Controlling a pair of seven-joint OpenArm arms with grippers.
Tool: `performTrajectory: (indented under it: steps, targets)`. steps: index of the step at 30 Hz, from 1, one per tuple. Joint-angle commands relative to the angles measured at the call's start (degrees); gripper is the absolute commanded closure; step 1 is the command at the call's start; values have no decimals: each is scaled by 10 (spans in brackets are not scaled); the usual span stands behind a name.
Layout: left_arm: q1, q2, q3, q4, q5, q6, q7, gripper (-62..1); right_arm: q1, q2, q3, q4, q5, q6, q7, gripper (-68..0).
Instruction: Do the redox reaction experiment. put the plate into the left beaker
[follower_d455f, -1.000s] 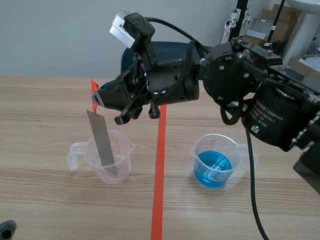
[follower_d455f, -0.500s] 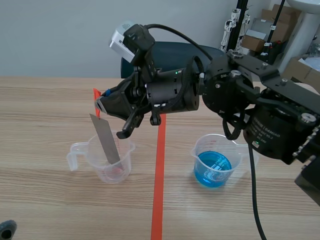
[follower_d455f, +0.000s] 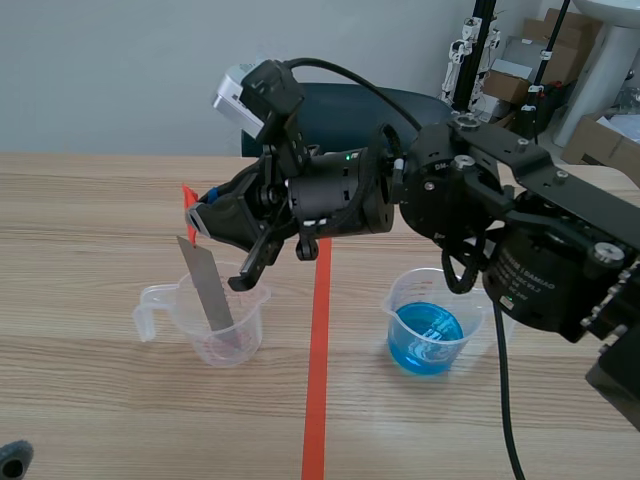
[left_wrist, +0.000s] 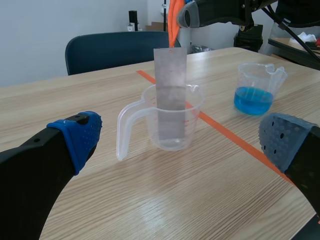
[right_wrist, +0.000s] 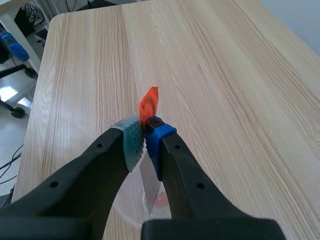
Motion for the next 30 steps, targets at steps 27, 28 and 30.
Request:
performTrajectory:
  steps: [27, 28, 30]
  targets:
    - [4, 3, -3, 8, -6, 0, -9, -623, 10, -3, 3, 3, -38, -26, -4, -679]
    - [4, 3, -3, 8, -6, 0, -9, -623, 11, -3, 3, 3, -38, -26, -4, -679]
    - [4, 3, -3, 8, -6, 0, -9, -623, 12, -3, 3, 3, -38, -26, -4, -679]
